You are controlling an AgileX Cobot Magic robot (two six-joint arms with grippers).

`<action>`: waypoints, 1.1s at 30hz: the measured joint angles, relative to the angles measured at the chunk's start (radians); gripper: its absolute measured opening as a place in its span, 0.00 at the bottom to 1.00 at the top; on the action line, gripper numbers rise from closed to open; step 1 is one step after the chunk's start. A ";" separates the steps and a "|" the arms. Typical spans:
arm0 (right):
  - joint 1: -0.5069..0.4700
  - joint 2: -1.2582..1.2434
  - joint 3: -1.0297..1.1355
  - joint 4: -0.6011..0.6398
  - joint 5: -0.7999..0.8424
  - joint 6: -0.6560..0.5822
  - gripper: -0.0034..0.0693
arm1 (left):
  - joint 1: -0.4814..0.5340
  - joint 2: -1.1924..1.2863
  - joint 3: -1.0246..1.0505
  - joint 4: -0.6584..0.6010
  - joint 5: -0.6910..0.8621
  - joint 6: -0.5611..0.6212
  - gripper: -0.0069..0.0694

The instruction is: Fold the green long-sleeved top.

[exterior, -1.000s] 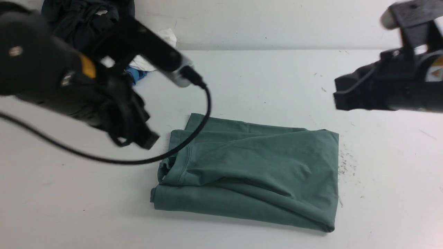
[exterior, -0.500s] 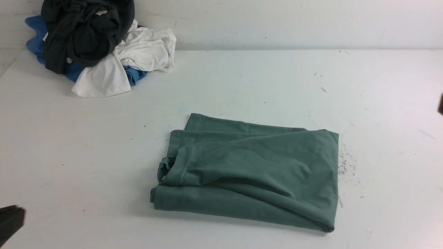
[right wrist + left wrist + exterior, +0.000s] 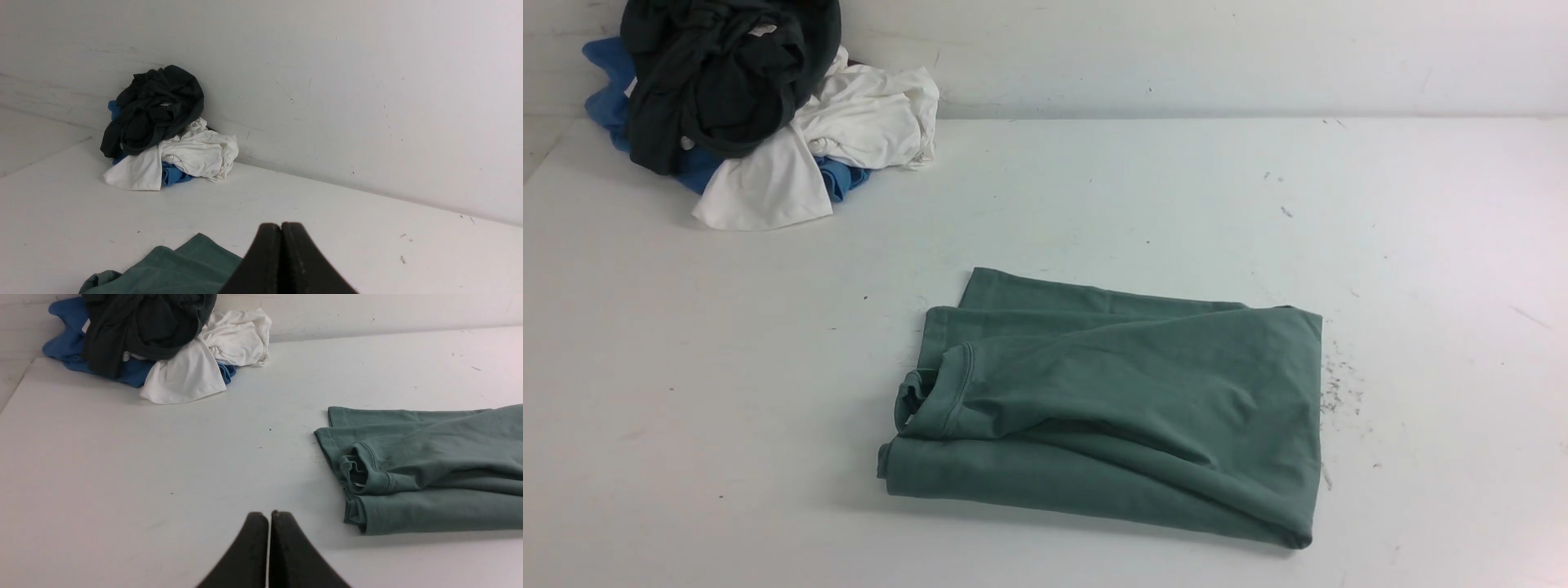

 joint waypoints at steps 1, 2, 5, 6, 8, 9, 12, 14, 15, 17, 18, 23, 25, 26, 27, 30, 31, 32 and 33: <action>0.000 0.000 0.000 0.000 0.000 0.000 0.03 | 0.000 0.000 0.000 0.000 0.000 0.000 0.08; 0.000 -0.001 0.000 0.000 0.001 0.000 0.03 | 0.000 0.000 0.000 0.001 0.001 0.000 0.08; 0.000 -0.005 0.000 0.000 0.017 0.000 0.03 | 0.000 0.000 0.000 0.002 0.002 -0.001 0.08; 0.000 -0.005 0.000 0.000 0.028 0.000 0.03 | 0.000 0.000 0.000 0.002 0.003 -0.001 0.08; 0.000 -0.005 0.004 0.000 0.044 0.000 0.03 | 0.000 0.000 0.000 0.002 0.003 -0.001 0.08; 0.000 -0.005 0.005 0.000 0.054 0.000 0.03 | 0.000 0.000 0.000 0.002 0.003 -0.001 0.08; 0.000 -0.005 0.005 0.000 0.078 0.000 0.03 | 0.000 0.000 0.000 0.002 0.003 -0.001 0.08; 0.000 -0.005 0.005 0.000 0.086 0.000 0.03 | 0.000 0.000 0.000 0.002 0.003 -0.001 0.08; 0.000 -0.005 0.005 0.000 0.095 0.000 0.03 | 0.000 0.000 0.000 0.002 0.003 -0.001 0.08; 0.000 -0.005 0.005 0.000 0.104 0.000 0.03 | 0.000 0.000 0.000 0.002 0.003 -0.001 0.08; 0.000 -0.005 0.005 0.000 0.107 0.000 0.03 | 0.000 0.000 0.000 0.002 0.003 -0.001 0.08; 0.000 -0.005 0.005 -0.030 0.109 0.001 0.03 | 0.000 0.000 0.000 0.002 0.004 -0.001 0.08; -0.001 -0.009 0.013 -0.077 0.089 0.001 0.03 | 0.000 0.000 0.000 0.002 0.004 -0.001 0.08; -0.001 -0.010 0.013 -0.077 0.086 0.001 0.03 | 0.000 0.000 0.000 0.002 0.004 -0.001 0.08; -0.006 -0.023 0.033 -0.089 0.069 0.001 0.03 | 0.000 -0.001 0.000 0.002 0.005 -0.001 0.08; -0.045 -0.077 0.108 -0.103 0.012 0.008 0.03 | 0.000 -0.001 0.000 0.002 0.006 -0.001 0.08; -0.078 -0.115 0.155 -0.105 -0.025 0.020 0.03 | 0.000 -0.001 0.000 0.002 0.006 -0.001 0.08; -0.104 -0.140 0.199 -0.105 -0.047 0.029 0.03 | 0.000 -0.001 0.000 0.003 0.006 -0.001 0.08; -0.141 -0.172 0.245 -0.105 -0.075 0.041 0.03 | 0.000 -0.001 0.000 0.004 0.006 -0.001 0.08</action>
